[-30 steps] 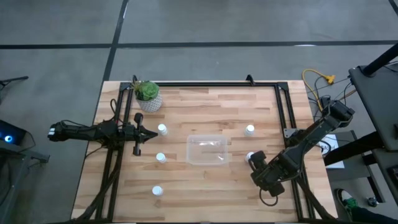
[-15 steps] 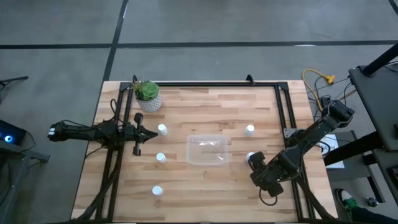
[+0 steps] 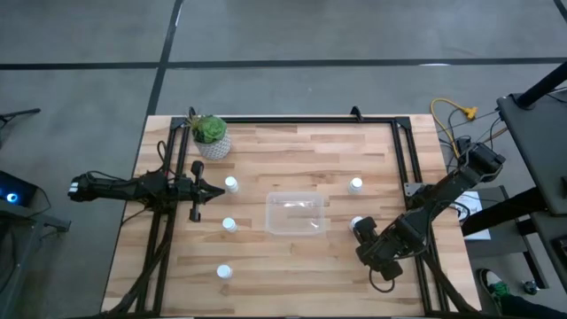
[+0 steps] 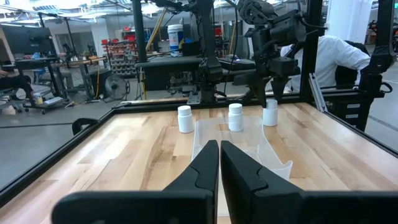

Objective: Pick and place pill bottles into a basket
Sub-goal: Put the white pill bottle into the transparent bin

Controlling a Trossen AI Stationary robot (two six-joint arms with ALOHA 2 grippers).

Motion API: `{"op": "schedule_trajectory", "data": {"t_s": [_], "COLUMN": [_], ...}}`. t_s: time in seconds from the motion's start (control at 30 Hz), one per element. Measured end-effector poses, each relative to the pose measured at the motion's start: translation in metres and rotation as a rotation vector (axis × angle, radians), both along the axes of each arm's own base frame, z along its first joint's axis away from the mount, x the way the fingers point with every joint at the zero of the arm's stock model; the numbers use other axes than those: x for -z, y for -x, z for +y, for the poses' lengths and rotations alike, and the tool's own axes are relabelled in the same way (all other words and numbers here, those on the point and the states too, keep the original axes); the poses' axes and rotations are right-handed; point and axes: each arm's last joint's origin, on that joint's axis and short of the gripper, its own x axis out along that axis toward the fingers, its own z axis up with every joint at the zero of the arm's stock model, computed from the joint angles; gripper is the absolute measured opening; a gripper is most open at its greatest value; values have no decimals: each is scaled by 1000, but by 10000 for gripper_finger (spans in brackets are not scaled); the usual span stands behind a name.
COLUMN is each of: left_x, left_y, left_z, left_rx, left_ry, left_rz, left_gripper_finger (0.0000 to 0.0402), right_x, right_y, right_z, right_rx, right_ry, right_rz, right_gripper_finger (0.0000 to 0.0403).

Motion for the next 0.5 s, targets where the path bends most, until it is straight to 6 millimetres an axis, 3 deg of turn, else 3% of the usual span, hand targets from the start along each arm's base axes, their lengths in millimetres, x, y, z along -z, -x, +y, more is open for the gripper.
{"op": "schedule_trajectory", "data": {"t_s": [0.13, 0.33, 0.5], "left_x": [0, 0, 0], "left_y": [0, 0, 0], "left_z": [0, 0, 0], "left_rx": [0, 0, 0], "left_ry": [0, 0, 0], "left_rz": [0, 0, 0], "left_gripper_finger": [0, 0, 0], "right_x": [0, -1, -1], "right_y": [0, 0, 0], "right_z": [0, 0, 1], "right_rx": [3, 0, -3], "right_ry": [-2, -7, -8], "right_rz": [0, 2, 2], "right_gripper_finger": [208, 148, 146]}}
